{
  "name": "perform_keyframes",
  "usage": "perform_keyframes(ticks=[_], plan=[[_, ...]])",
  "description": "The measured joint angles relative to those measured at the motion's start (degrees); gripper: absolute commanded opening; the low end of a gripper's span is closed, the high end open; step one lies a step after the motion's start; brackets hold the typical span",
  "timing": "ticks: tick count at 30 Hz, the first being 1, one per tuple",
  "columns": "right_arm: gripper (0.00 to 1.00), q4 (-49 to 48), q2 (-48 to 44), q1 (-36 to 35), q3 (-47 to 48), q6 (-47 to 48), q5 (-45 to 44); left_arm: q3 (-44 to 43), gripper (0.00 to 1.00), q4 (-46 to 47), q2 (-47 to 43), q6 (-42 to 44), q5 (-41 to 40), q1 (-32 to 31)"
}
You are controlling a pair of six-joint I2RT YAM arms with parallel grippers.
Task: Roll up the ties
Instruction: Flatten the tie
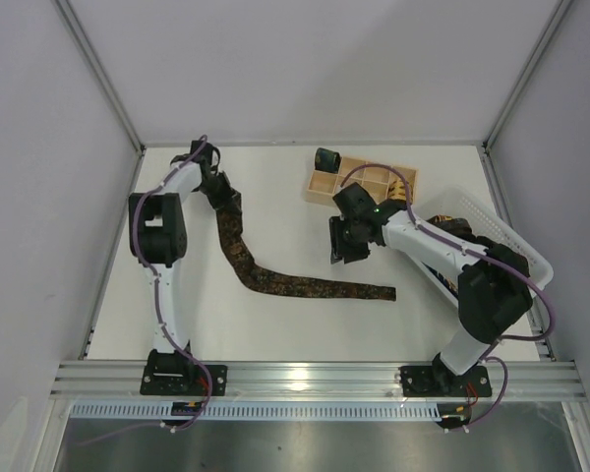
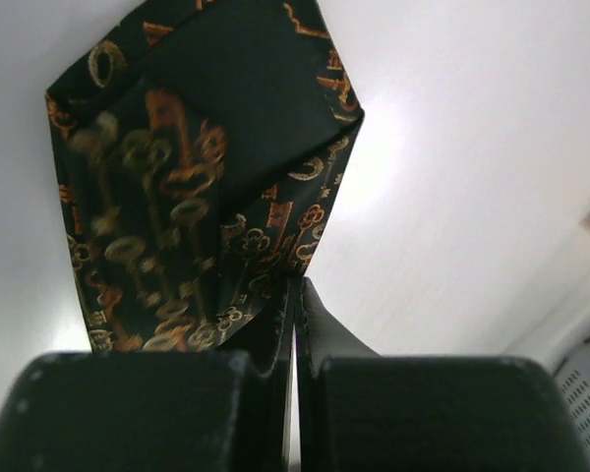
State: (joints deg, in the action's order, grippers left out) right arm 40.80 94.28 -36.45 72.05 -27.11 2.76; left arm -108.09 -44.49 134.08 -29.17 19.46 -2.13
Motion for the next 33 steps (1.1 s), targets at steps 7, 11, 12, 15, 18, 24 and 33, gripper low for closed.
perform_keyframes(ticks=[7, 11, 12, 15, 18, 24, 33], plan=[[0.44, -0.5, 6.6, -3.4, 2.8, 0.3, 2.0, 25.7, 0.01, 1.8, -17.3, -3.8, -7.3, 11.3], [0.45, -0.3, 9.0, -3.5, 2.8, 0.4, 2.9, 31.0, 0.04, 1.5, -23.6, -3.8, -10.9, 18.7], [0.45, -0.3, 9.1, -3.2, 2.8, 0.5, 2.9, 31.6, 0.07, 1.7, -25.1, -3.8, -11.1, 18.8], [0.45, -0.3, 9.0, -1.5, 2.1, 0.9, 3.0, 33.9, 0.18, 2.7, -30.6, -3.7, -10.3, 17.4], [0.47, -0.2, 8.3, 0.1, 0.0, 1.0, 3.3, 36.3, 0.21, 3.7, -35.8, -3.5, -9.0, 15.9], [0.50, 0.0, 6.7, 0.9, -5.0, 0.5, 3.3, 40.4, 0.29, 4.1, -39.7, -0.7, -7.8, 13.3], [0.51, -0.2, 8.1, 4.6, -7.5, -3.0, -0.2, 46.4, 0.43, 0.3, -45.8, 4.9, -10.0, 10.4]])
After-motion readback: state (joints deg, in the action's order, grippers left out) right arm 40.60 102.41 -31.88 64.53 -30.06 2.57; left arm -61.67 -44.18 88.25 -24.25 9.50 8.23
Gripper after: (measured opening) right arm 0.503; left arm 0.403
